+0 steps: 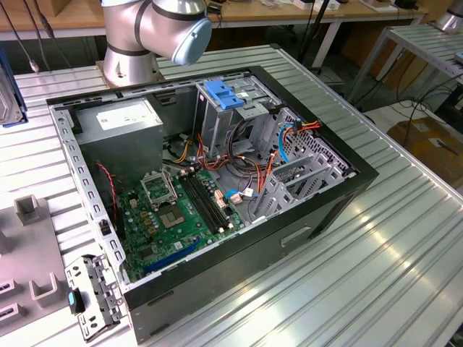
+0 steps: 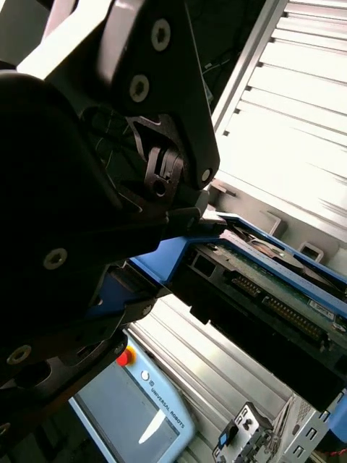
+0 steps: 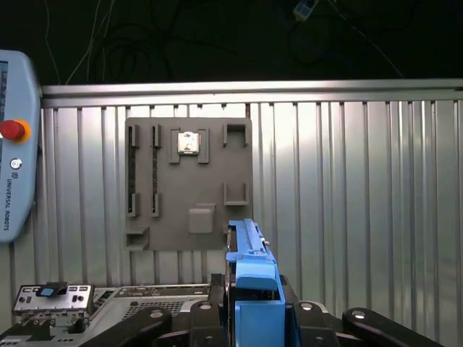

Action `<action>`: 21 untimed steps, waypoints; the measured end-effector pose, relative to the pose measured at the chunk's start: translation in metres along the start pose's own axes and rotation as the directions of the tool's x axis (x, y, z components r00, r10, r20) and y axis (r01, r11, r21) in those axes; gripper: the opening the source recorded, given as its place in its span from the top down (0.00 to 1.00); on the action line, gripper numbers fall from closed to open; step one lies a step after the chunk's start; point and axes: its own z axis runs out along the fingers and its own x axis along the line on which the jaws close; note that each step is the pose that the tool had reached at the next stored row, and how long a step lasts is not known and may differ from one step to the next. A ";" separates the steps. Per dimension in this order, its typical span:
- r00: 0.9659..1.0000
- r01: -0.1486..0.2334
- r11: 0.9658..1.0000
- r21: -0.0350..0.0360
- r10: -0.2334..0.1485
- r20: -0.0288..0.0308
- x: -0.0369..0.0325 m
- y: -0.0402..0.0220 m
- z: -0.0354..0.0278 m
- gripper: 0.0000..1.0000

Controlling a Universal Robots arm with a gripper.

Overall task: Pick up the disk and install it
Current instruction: 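Pick up the disk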

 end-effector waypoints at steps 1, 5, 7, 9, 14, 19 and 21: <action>1.000 0.000 1.000 0.000 0.000 0.000 0.0013 -0.0001 0.0000 0.63; 1.000 0.000 1.000 0.000 0.000 0.000 0.0053 -0.0007 -0.0001 0.63; 1.000 0.000 1.000 0.000 0.000 0.000 0.0059 -0.0015 0.0000 0.63; 1.000 0.000 1.000 0.000 0.000 0.000 0.0060 -0.0039 -0.0001 0.63; 1.000 0.000 1.000 -0.001 0.000 0.000 0.0057 -0.0141 -0.0001 0.63; 1.000 0.000 1.000 -0.001 0.000 0.000 0.0054 -0.0224 -0.0001 0.63; 1.000 -0.001 1.000 -0.001 0.001 0.000 0.0053 -0.0247 -0.0001 0.63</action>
